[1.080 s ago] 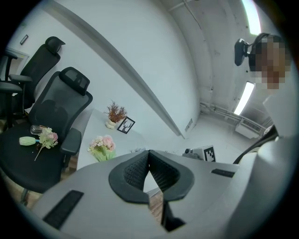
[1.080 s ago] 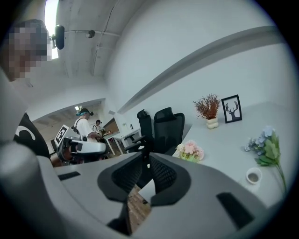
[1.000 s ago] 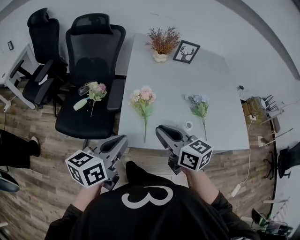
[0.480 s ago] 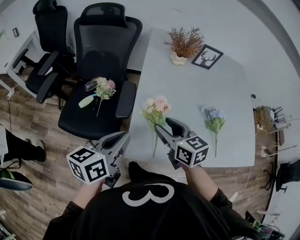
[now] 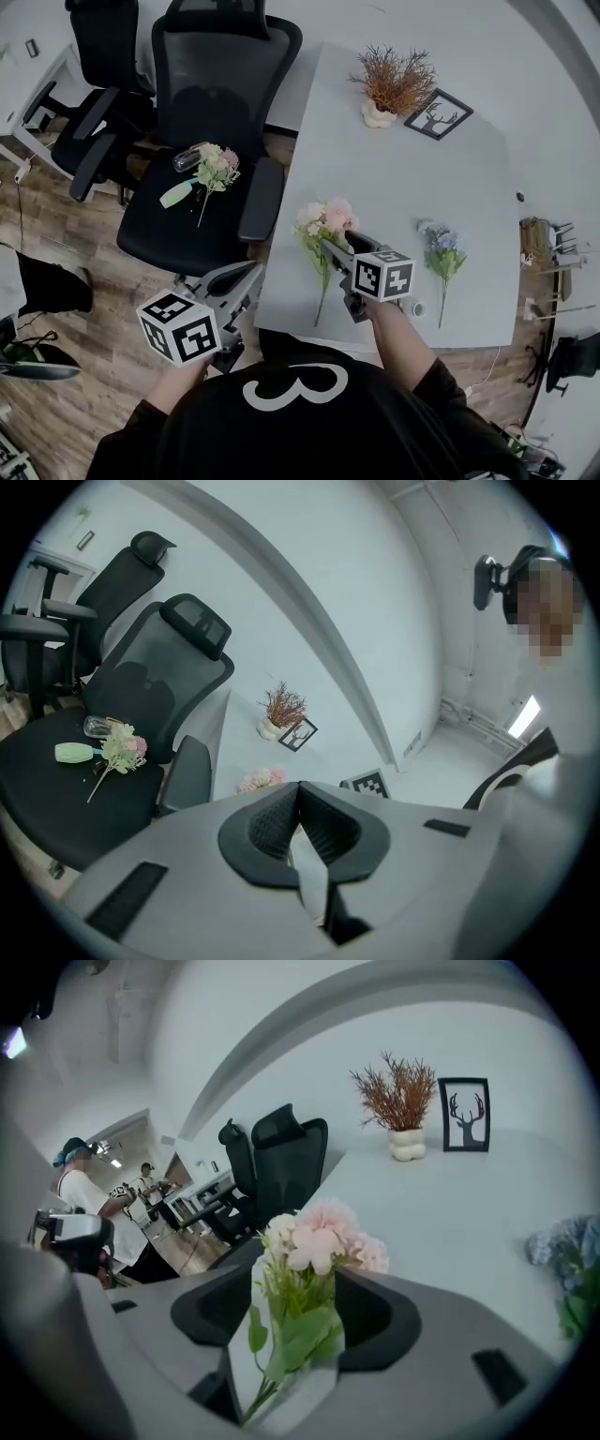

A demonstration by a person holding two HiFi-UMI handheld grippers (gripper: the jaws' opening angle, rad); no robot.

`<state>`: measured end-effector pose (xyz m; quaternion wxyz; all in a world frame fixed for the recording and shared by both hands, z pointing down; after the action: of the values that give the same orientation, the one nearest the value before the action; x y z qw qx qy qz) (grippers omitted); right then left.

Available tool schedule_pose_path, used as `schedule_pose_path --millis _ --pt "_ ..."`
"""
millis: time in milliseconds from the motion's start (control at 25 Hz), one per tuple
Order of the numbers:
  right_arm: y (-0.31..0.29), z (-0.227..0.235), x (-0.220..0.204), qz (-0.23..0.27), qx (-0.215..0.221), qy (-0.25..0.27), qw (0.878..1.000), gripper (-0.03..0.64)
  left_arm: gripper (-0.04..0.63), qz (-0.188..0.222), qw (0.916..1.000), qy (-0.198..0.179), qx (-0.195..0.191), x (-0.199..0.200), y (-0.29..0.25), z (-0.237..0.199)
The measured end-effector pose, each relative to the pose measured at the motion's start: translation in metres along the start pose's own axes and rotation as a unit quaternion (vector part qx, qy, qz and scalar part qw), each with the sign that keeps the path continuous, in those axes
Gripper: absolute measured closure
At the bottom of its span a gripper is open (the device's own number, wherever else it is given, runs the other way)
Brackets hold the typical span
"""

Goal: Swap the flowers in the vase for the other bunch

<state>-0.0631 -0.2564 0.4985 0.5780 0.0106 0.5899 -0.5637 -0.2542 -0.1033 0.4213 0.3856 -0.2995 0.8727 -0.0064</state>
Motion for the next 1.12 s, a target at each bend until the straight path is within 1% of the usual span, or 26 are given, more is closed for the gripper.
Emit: schedule_pose_path --millis 120,240,360,560,640,680,800,1040,1120 --pt "-0.013 0.007 -0.004 -0.024 -0.012 -0.006 1.000 0.350 0.584 0.002 1.0000 0.005 0.007 0.001 0.004 -0.007" --pt "-0.027 0.006 -0.009 -0.044 -0.008 -0.012 0.999 0.316 0.584 0.007 0.9997 0.011 0.020 0.002 0.010 -0.015" --pt "-0.036 0.008 -0.013 -0.055 -0.014 -0.017 0.998 0.308 0.584 0.013 0.9995 0.013 0.027 0.002 0.012 -0.020" --pt "-0.046 0.019 -0.024 -0.074 -0.025 -0.054 0.995 0.310 0.584 0.017 0.9992 0.018 0.031 0.001 0.014 -0.021" --pt "-0.050 0.020 -0.023 -0.068 -0.026 -0.067 0.995 0.323 0.584 0.016 0.9991 0.019 0.035 0.000 0.018 -0.022" --pt "-0.051 0.020 -0.022 -0.066 -0.026 -0.072 0.995 0.341 0.584 0.016 0.9990 0.019 0.037 -0.001 0.020 -0.023" --pt "-0.054 0.020 -0.020 -0.070 -0.028 -0.070 0.995 0.379 0.584 0.017 0.9986 0.022 0.044 -0.004 0.026 -0.025" --pt "-0.054 0.020 -0.020 -0.070 -0.018 -0.073 0.995 0.419 0.584 0.022 0.9983 0.028 0.047 -0.007 0.031 -0.025" --pt "-0.052 0.020 -0.020 -0.064 -0.019 -0.073 0.995 0.453 0.584 0.022 0.9983 0.030 0.045 -0.008 0.033 -0.023"
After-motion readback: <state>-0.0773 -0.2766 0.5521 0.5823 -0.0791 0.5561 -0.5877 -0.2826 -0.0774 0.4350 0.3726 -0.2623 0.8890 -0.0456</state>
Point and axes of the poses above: the fingertips, and each gripper's own axes: y backward along the fingers, z to its right, x out of its top, the point moved 6 cm from there along y, backward along the fingers, and after that the axes turned 1 degree about y, right-handed, at the moved point
